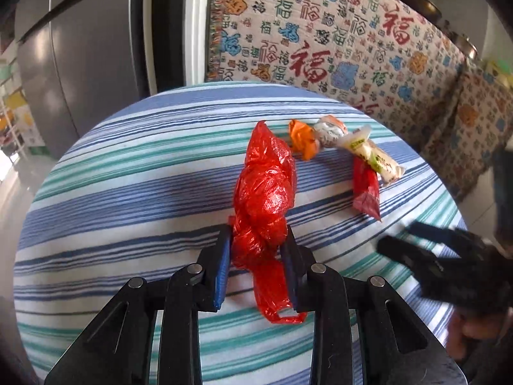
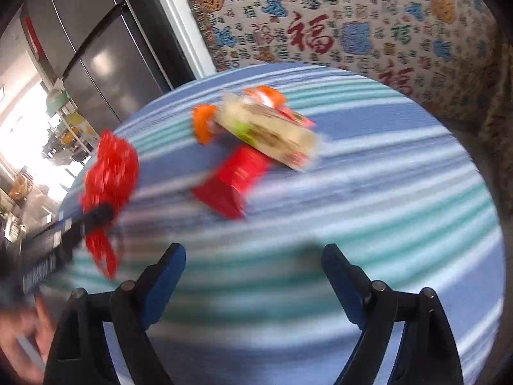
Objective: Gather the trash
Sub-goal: 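Grasp the red plastic bag with the left tool while the right grasps the red candy-bar wrapper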
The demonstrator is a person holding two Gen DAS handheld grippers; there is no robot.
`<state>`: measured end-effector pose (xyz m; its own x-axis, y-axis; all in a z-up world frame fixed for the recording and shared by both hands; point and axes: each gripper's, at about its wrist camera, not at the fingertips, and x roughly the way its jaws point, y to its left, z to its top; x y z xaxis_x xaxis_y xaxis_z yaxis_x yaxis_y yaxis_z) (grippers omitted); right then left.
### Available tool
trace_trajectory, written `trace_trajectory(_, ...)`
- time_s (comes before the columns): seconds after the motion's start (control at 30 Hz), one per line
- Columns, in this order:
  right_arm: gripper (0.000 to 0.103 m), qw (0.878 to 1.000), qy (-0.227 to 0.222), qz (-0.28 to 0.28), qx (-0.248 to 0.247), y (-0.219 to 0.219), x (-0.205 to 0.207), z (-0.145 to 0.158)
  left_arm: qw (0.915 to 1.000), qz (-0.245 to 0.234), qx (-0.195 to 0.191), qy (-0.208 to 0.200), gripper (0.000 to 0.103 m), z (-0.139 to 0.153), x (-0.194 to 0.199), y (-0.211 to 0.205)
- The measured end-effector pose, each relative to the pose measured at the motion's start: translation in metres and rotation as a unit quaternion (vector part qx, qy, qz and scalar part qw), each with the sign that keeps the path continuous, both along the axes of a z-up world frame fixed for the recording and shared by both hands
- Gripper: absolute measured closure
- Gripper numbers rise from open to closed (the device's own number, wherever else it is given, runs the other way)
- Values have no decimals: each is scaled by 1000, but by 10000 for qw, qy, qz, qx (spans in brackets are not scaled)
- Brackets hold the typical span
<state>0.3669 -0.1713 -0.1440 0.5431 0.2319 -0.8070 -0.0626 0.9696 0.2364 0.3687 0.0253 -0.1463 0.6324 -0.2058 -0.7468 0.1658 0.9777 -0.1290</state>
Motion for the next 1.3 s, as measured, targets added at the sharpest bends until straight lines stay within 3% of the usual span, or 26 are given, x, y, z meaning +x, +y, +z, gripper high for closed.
trace_trajectory(0.1,15,9996,1,-265,-101,18,34,-2,9999,-104,81,26,73,-3,-5,2)
trace_trajectory(0.13,21,9992,-19,-377,-155,18,42,-3,9998,-128,129,12,73,-3,-7,2)
trace_trajectory(0.17,33,9981,-85,-524,-316,17,48,-3,9997,-154,198,-2,73,-4,-8,2)
trace_trajectory(0.2,67,9969,-128,-582,-516,15,49,-3,9996,-172,216,0,73,-4,-9,3)
trace_trajectory(0.23,77,9962,-144,-558,-651,12,50,-3,9996,-190,212,11,73,-4,-10,5)
trace_trajectory(0.33,80,9982,-155,141,-561,0,33,1,9996,-190,188,43,73,-3,-12,12)
trace_trajectory(0.47,80,9863,-234,1455,-742,1,-28,8,9998,-102,130,128,72,-7,-14,24)
trace_trajectory(0.57,80,9829,-295,1423,-1129,-5,-65,1,9996,-58,143,215,67,-14,-16,25)
trace_trajectory(0.6,80,9828,-351,1309,-1254,-7,-73,-1,9996,-75,153,243,63,-16,-17,24)
trace_trajectory(0.67,78,9821,-506,1091,-1450,-12,-83,-5,9992,-188,75,359,34,-22,-18,19)
trace_trajectory(0.7,77,9816,-552,1030,-1514,-13,-86,-7,9991,-228,22,365,27,-24,-19,17)
trace_trajectory(0.73,73,9803,-612,1032,-1572,-12,-88,-9,9992,-241,33,328,16,-24,-21,14)
trace_trajectory(0.77,59,9783,-674,1072,-1640,-10,-89,-11,9992,-242,119,311,8,-26,-22,10)
trace_trajectory(0.8,43,9765,-797,1037,-1715,-9,-89,-13,9987,-247,304,312,6,-29,-22,5)
trace_trajectory(0.9,33,9815,-667,1023,-1473,-13,-80,-18,9957,-265,820,350,1,-33,-19,-6)
trace_trajectory(1.0,26,9893,-479,838,-1098,-21,-74,-21,9959,-266,779,378,0,-34,-14,-3)
trace_trajectory(1.3,13,9899,-407,764,-1120,-17,-66,-28,9957,-374,778,331,0,-37,-7,-2)
